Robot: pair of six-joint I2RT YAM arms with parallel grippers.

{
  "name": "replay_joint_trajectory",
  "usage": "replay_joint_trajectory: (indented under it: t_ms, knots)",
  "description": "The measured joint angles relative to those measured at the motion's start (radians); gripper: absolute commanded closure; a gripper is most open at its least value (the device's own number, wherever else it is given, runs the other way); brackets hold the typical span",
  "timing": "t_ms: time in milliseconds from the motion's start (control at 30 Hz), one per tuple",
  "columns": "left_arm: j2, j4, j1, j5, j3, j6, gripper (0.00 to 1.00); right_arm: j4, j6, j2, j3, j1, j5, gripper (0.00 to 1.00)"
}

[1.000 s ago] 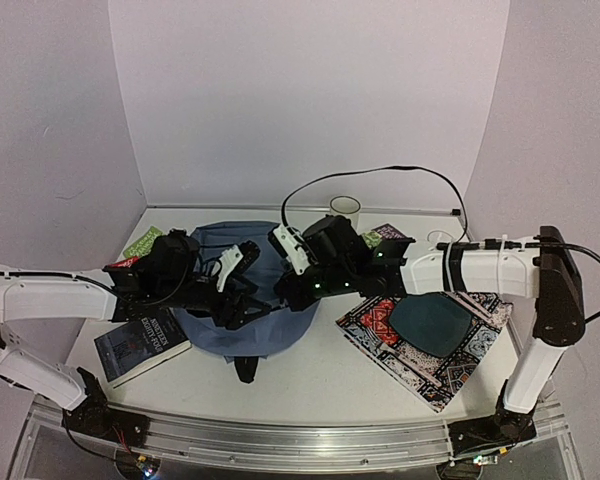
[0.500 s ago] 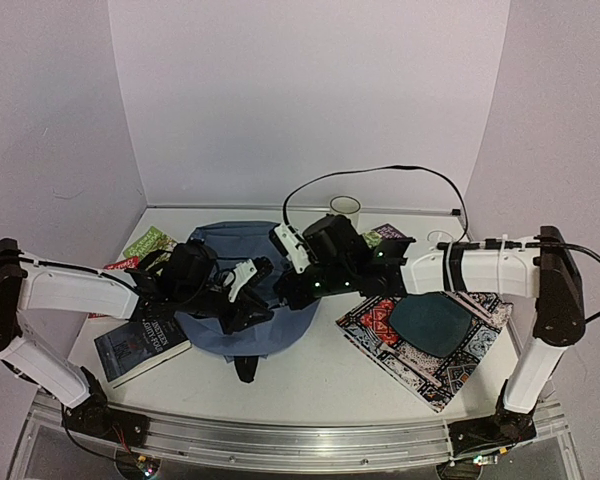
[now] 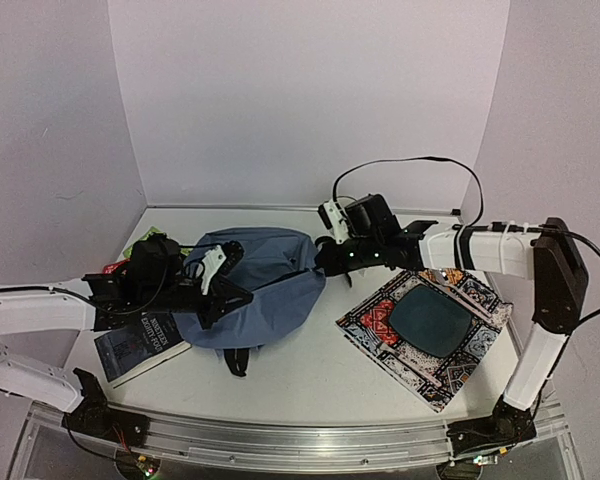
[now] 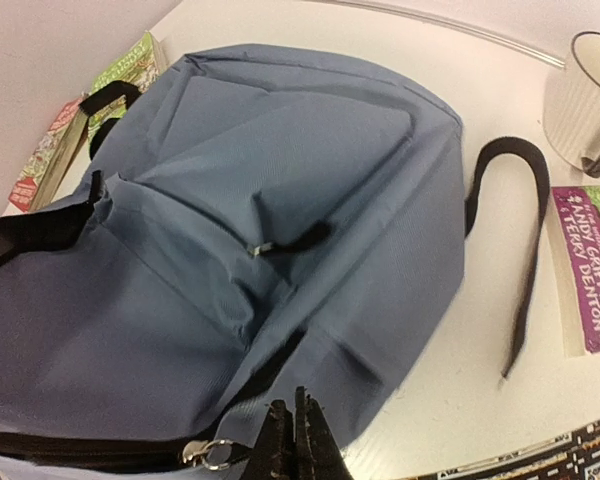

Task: Pack the student bag
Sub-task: Unzip the largest pocket of the student bag, then put down the student bag at the center of the board, then pick up the largest pocket of the bag from the student bag.

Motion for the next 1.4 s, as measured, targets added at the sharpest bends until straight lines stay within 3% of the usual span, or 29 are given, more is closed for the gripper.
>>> replay_joint_trajectory:
  t_ms: [267, 533, 633, 767, 833, 1000, 1167, 1400]
  knots:
    - [-0.13, -0.051, 0.0, -0.005, -0.071, -0.074, 1.0, 0.008, -0.023, 0.231, 0.188, -0.084, -0.082, 1.0]
    - [-0.102, -0.04, 0.003, 0.012, -0.081, -0.175, 0.99, -0.019, -0.04, 0.326, 0.292, -0.101, -0.203, 0.99]
    - [-0.066, -0.019, 0.002, 0.007, -0.08, -0.221, 0.9, -0.02, -0.046, 0.326, 0.308, -0.107, -0.22, 0.88]
    - [0.012, -0.006, -0.003, -0.018, -0.063, -0.29, 0.7, -0.023, -0.035, 0.318, 0.3, -0.112, -0.213, 0.68]
    - [0.065, -0.002, -0.004, -0.031, -0.037, -0.317, 0.58, -0.027, -0.015, 0.285, 0.261, -0.113, -0.203, 0.53]
    - [0.178, -0.006, -0.004, -0.055, 0.044, -0.353, 0.39, -0.034, 0.054, 0.132, 0.117, -0.113, -0.18, 0.34]
    - [0.236, -0.054, -0.004, -0.075, 0.136, -0.349, 0.3, -0.032, 0.119, -0.002, -0.002, -0.086, -0.152, 0.23]
    - [0.31, -0.159, -0.003, -0.064, 0.246, -0.316, 0.24, -0.01, 0.24, -0.032, -0.125, 0.02, -0.118, 0.22]
